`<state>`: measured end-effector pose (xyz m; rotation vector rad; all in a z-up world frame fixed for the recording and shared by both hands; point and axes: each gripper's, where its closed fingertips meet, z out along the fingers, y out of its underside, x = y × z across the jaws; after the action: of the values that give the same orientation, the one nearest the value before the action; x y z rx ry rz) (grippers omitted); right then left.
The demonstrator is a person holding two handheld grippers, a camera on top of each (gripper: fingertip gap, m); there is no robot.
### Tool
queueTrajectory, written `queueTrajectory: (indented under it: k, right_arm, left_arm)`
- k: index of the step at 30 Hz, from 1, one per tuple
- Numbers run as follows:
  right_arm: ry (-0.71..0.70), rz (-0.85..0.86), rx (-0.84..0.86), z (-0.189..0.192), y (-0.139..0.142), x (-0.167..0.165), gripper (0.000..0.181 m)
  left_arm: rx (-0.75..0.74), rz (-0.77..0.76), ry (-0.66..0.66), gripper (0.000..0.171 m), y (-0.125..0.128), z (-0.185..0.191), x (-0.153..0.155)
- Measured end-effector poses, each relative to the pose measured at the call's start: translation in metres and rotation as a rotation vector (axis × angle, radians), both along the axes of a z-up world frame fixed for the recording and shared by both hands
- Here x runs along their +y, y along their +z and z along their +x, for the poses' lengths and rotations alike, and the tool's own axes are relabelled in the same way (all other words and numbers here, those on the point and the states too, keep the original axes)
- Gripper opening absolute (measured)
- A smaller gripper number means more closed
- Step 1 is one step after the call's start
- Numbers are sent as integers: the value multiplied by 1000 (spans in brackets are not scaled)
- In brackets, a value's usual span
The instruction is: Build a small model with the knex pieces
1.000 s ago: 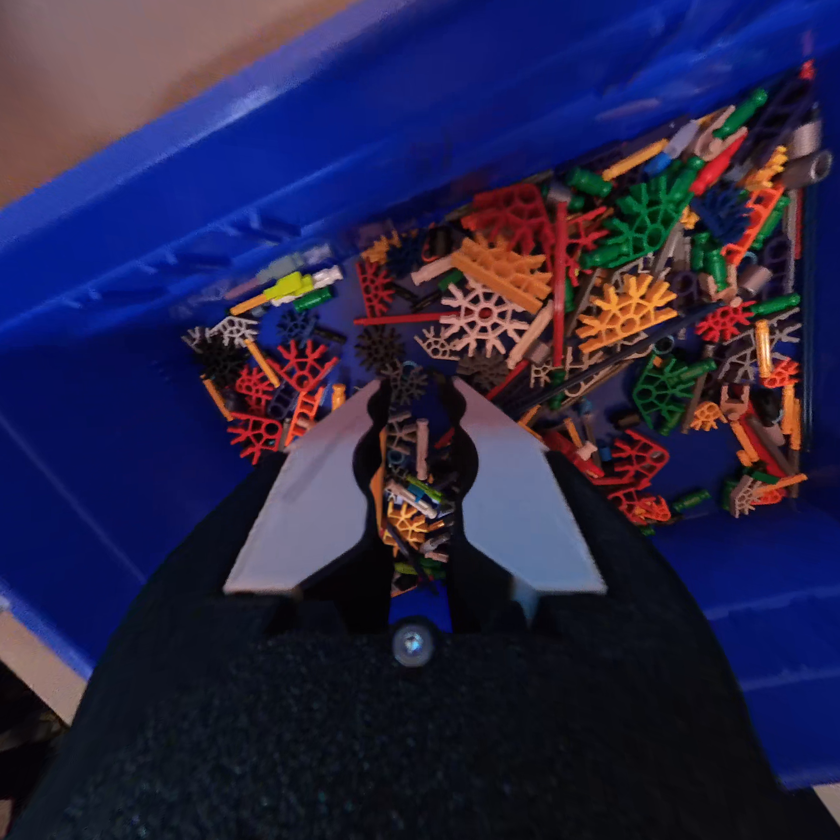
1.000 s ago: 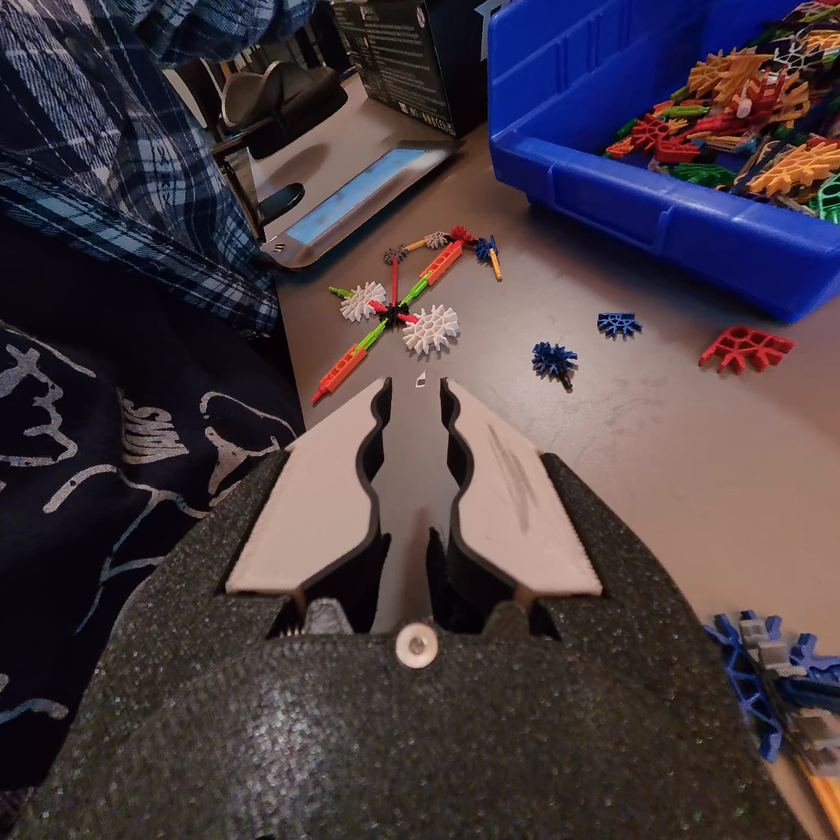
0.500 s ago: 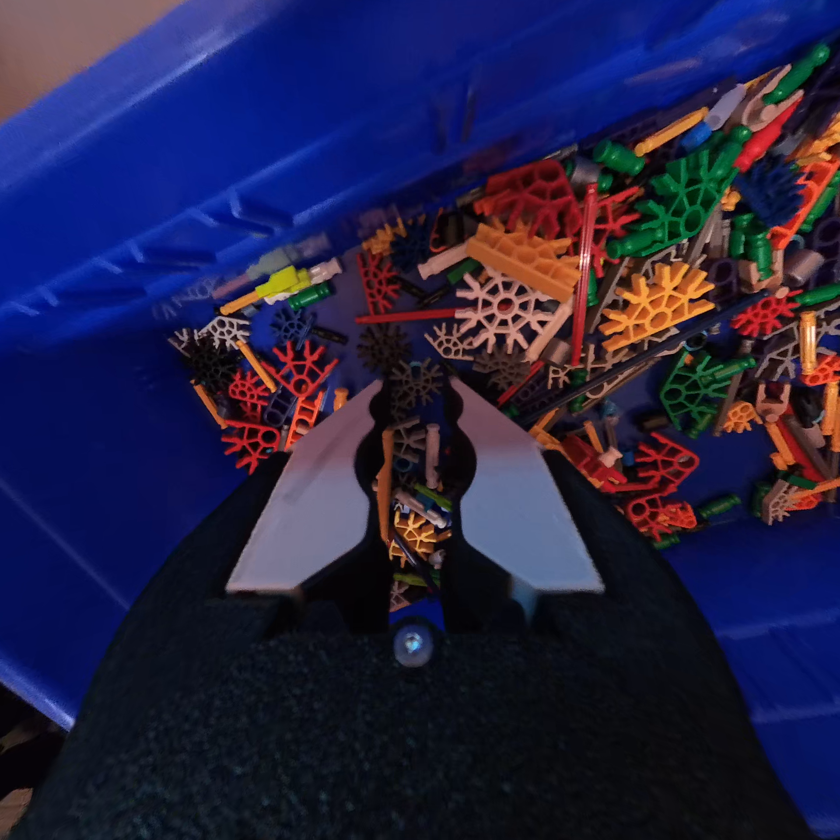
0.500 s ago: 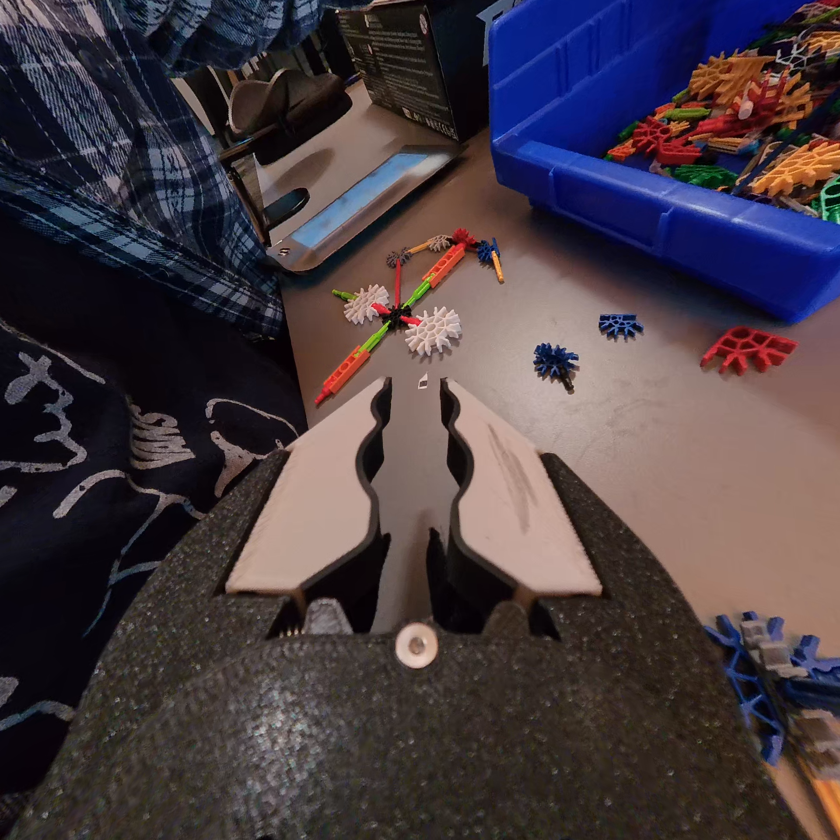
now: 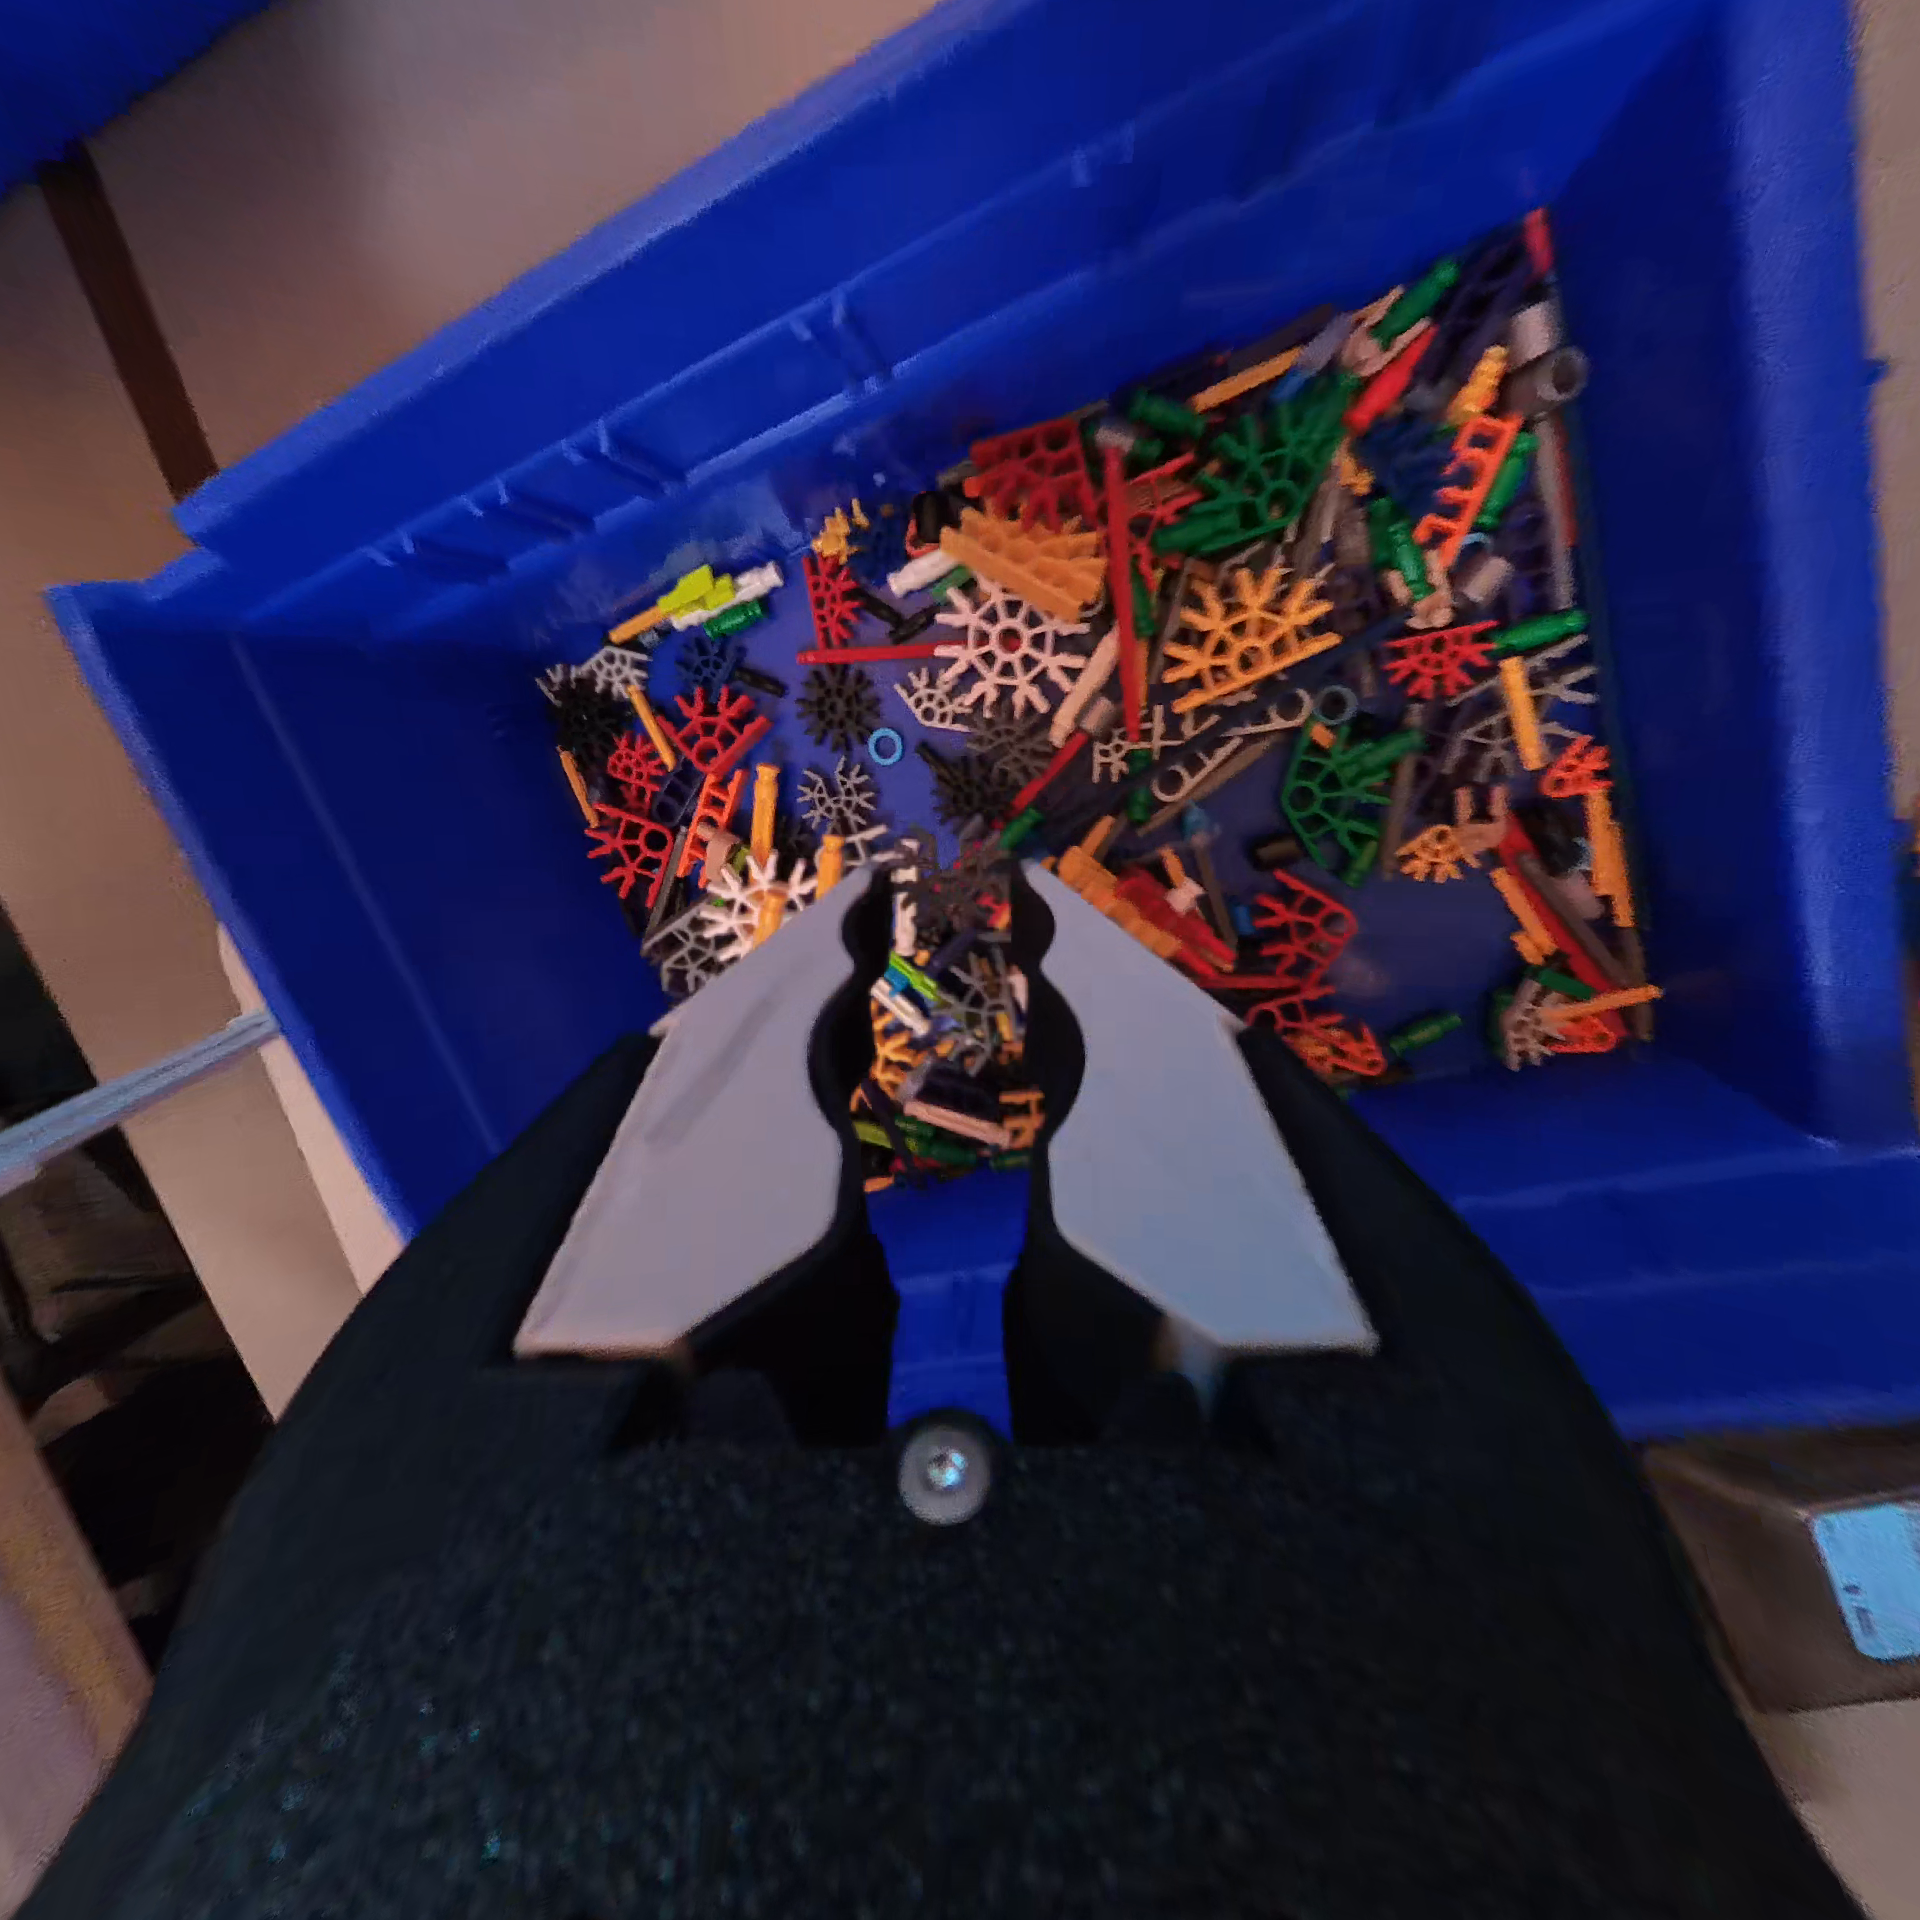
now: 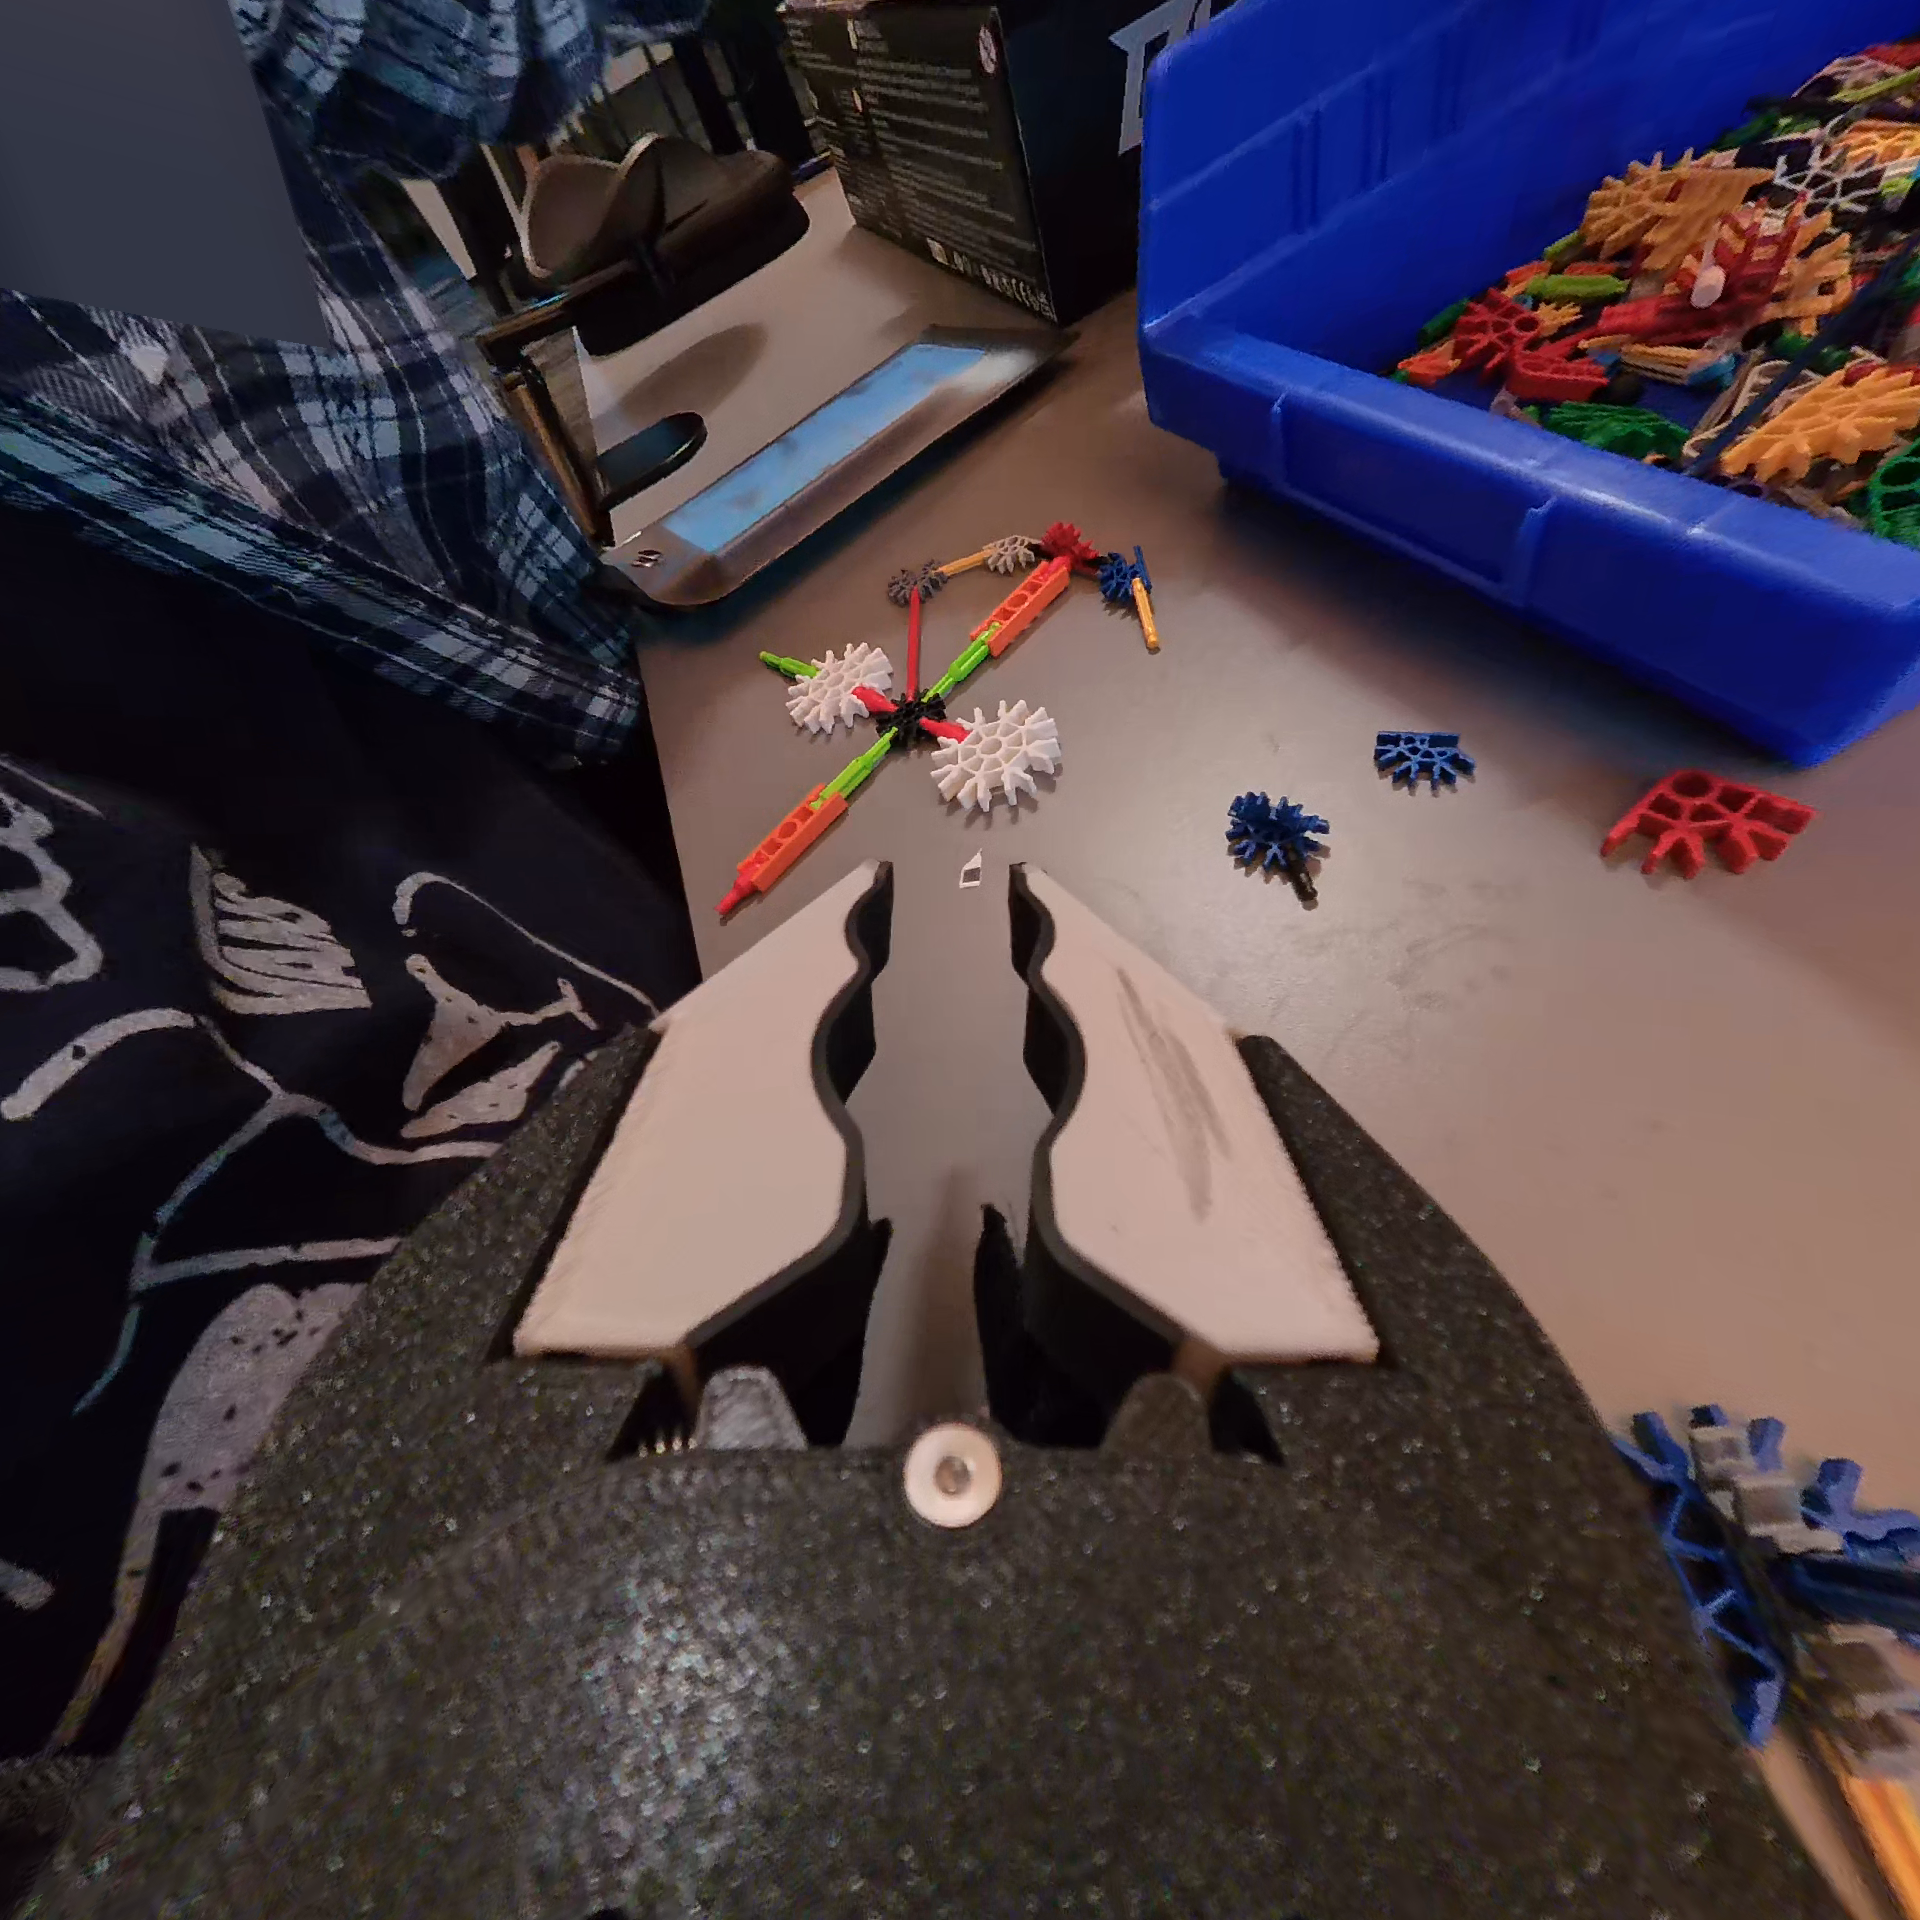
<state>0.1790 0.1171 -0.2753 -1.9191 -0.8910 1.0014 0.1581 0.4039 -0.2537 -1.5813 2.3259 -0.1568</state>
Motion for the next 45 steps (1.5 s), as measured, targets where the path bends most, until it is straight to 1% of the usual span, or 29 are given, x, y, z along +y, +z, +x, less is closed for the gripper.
queueTrajectory:
  k: [4, 9, 12, 16, 24, 29, 33, 35, 38, 40, 43, 45]
  right_arm:
    - [-8, 36, -17, 0, 1, 0, 22]
    - [-40, 106, -69, -3, 1, 1, 22]
    - [-70, 171, -82, -10, 12, 5, 22]
    - [-84, 244, -113, -23, 26, 9, 22]
    - [-138, 336, -120, -46, 53, 30, 22]
    - [-159, 356, -89, -58, 69, 43, 22]
    - [-193, 365, -77, -63, 75, 53, 22]
    - [-214, 343, -48, -65, 77, 57, 22]
    - [-241, 301, 18, -68, 83, 63, 22]
    - [-269, 271, 63, -67, 86, 70, 22]
    - [-297, 217, 131, -67, 90, 78, 22]
    - [-307, 176, 155, -68, 87, 84, 22]
  left_arm:
    - [-65, 17, -8, 21, 25, -11, -21]
    - [-107, 62, -3, 21, 44, -30, -42]
    - [-103, 44, -31, 21, 51, -45, -66]
    - [-141, 16, -48, 21, 60, -61, -92]
    - [-175, 81, -102, 21, 59, -79, -142]
    - [-184, 106, -135, 21, 59, -80, -161]
    - [-224, 130, -145, 21, 60, -75, -171]
    - [-250, 139, -156, 21, 58, -72, -178]
    - [-256, 205, -156, 21, 52, -70, -179]
    - [-272, 219, -158, 21, 50, -68, -183]
    - [-307, 244, -166, 21, 51, -62, -188]
    - [-320, 271, -167, 21, 52, -59, -189]
